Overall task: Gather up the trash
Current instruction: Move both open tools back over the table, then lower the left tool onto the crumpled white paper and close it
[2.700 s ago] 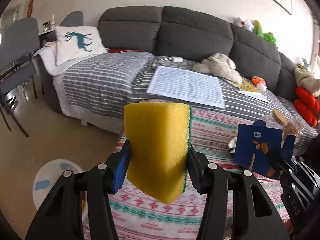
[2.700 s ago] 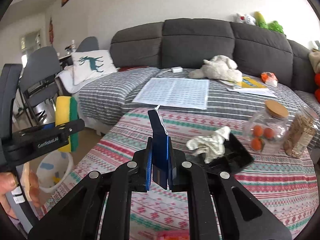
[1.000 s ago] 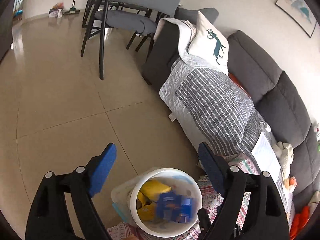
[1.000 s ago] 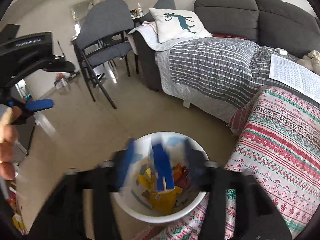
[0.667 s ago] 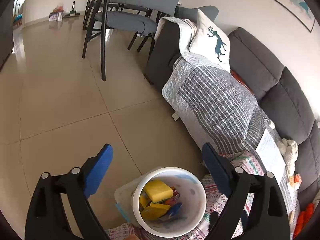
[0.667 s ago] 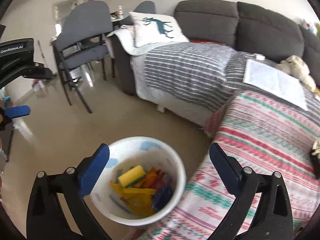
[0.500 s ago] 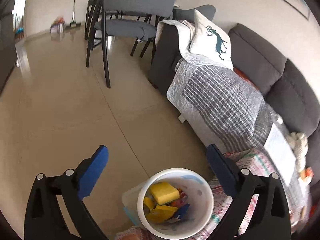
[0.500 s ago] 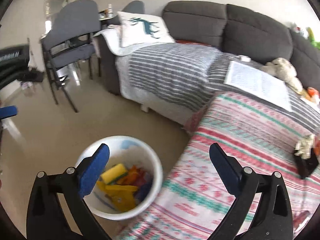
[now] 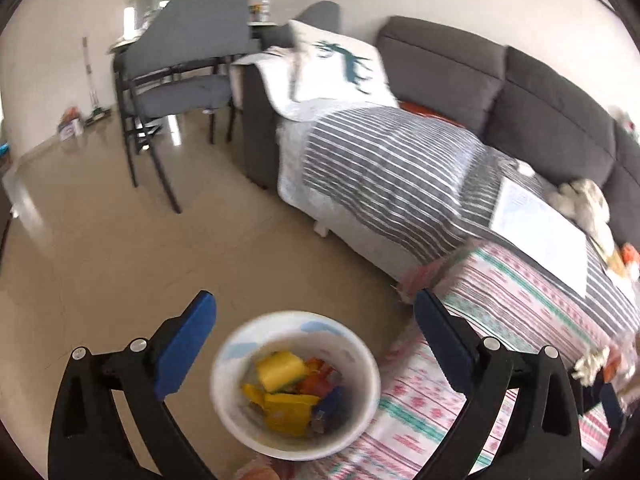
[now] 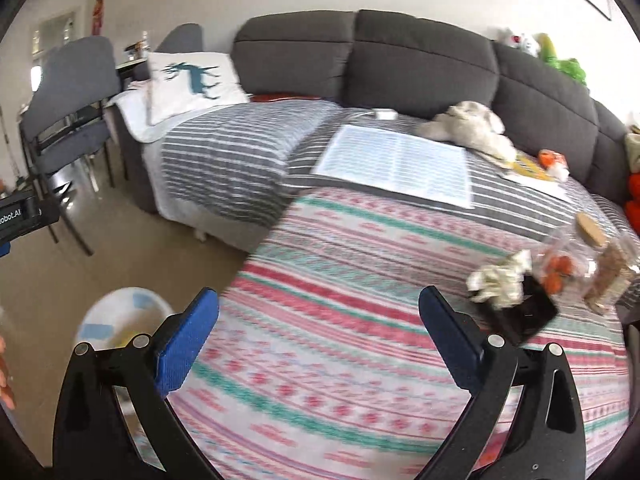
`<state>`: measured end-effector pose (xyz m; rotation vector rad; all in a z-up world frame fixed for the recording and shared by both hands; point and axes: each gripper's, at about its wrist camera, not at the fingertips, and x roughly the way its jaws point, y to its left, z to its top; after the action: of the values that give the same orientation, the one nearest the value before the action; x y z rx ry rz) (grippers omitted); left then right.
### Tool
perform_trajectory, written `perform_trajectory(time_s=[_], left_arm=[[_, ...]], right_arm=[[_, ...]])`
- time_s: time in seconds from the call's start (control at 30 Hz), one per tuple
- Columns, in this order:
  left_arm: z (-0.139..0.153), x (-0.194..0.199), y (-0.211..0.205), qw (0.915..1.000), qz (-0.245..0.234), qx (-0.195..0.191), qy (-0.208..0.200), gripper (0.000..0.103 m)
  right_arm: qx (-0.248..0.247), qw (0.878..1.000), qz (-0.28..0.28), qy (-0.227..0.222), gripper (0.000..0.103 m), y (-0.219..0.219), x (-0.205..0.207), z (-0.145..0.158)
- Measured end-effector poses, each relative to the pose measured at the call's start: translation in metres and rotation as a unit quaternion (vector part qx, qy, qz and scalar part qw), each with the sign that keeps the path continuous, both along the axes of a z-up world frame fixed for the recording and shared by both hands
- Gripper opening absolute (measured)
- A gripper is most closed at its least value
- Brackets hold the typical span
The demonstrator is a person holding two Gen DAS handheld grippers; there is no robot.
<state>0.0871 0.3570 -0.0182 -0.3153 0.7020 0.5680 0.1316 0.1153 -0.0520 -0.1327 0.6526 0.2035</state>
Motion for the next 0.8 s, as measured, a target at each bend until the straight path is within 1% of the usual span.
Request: perform_trajectory(time_s=[0.13, 0.2, 0.3, 0.43, 0.53, 0.63, 0.73, 0.77, 0.8], left_arm=[[-0.003, 0.02, -0.037, 0.9994, -0.033, 0.001, 0.008, 0.096], [-0.005, 0.029, -0.056, 0.9987, -0.049, 0.007, 0.013, 0.096], [-0.011, 0.044, -0.091, 0.9963, -0.079, 0.024, 0.023, 0.096], [-0.025, 0.063, -0.138, 0.9901, -0.125, 0.048, 0.043, 0.096], [-0.037, 0.077, -0.173, 0.9822, -0.171, 0.053, 0.058, 0.096], [-0.049, 0.09, -0.21, 0.9702, -0.226, 0.049, 0.072, 0.096], [-0.06, 0.104, -0.249, 0.9535, -0.284, 0.059, 0.081, 0.096], [-0.064, 0.109, -0.265, 0.9463, -0.306, 0.065, 0.081, 0.096], [-0.066, 0.113, -0.277, 0.941, -0.321, 0.07, 0.08, 0.096]], right_arm=[[-0.014, 1.0, -0.027, -0.001, 0.096, -0.045, 0.005, -0.003], [-0.021, 0.999, -0.049, 0.002, 0.096, -0.076, 0.008, -0.007], [-0.023, 0.996, -0.08, 0.01, 0.096, -0.116, 0.014, -0.015], [-0.012, 0.992, -0.123, 0.025, 0.096, -0.172, 0.019, -0.027], [0.002, 0.988, -0.15, 0.034, 0.096, -0.205, 0.022, -0.034], [0.034, 0.982, -0.18, 0.055, 0.096, -0.242, 0.028, -0.039], [0.078, 0.974, -0.203, 0.068, 0.096, -0.278, 0.033, -0.034], [0.089, 0.972, -0.208, 0.068, 0.096, -0.286, 0.034, -0.031], [0.098, 0.97, -0.213, 0.067, 0.096, -0.294, 0.035, -0.028]])
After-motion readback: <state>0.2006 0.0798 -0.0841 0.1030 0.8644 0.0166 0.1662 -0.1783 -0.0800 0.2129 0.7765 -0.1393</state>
